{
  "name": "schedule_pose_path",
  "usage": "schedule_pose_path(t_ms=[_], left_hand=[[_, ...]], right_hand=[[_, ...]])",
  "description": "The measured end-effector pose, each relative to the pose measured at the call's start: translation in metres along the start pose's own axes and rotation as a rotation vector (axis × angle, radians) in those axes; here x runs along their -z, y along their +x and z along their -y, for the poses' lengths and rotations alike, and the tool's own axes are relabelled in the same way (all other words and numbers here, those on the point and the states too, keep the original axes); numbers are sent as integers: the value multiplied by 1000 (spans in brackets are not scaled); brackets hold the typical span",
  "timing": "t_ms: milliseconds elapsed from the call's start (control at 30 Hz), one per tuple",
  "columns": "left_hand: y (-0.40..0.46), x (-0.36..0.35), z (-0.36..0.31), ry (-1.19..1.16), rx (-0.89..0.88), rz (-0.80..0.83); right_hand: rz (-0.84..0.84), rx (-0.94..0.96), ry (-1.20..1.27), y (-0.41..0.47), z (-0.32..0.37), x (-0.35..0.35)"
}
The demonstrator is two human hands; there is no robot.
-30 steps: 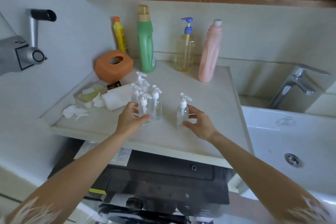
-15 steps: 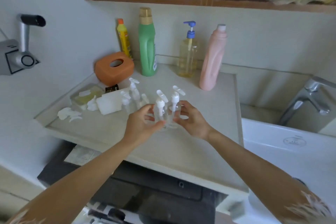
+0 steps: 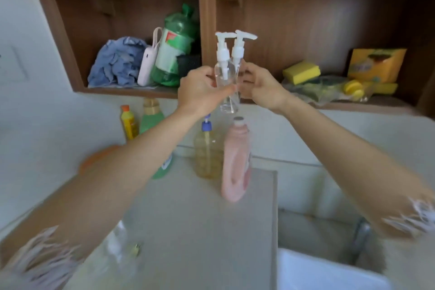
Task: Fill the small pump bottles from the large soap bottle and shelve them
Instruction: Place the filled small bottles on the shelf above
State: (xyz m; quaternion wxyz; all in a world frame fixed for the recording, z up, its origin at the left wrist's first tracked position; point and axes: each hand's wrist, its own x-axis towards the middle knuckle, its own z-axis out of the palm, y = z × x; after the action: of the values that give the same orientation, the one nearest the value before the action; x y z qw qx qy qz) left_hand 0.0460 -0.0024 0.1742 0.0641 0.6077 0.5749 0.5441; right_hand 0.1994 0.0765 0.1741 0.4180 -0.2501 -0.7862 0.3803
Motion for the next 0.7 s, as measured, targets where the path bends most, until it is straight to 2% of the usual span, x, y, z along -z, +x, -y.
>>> schedule_pose_path(t_ms=[167,300,433,600,700], left_hand=[[70,-44,-25,236,-35,-29],[102,-76,-27,396,51,30],[113,-99,-10,422,101,-2],[122,-108,-3,448,152,-49],[121,-110,-1,486,154,-45]], right_hand=[[76,-117,-7,68,-11,62],[129,-288,5,100,-35,78],[177,-381,7,124,-49,82],[277,-439,-108,143,-41,87],[280,-480,-42,150,-41,83]])
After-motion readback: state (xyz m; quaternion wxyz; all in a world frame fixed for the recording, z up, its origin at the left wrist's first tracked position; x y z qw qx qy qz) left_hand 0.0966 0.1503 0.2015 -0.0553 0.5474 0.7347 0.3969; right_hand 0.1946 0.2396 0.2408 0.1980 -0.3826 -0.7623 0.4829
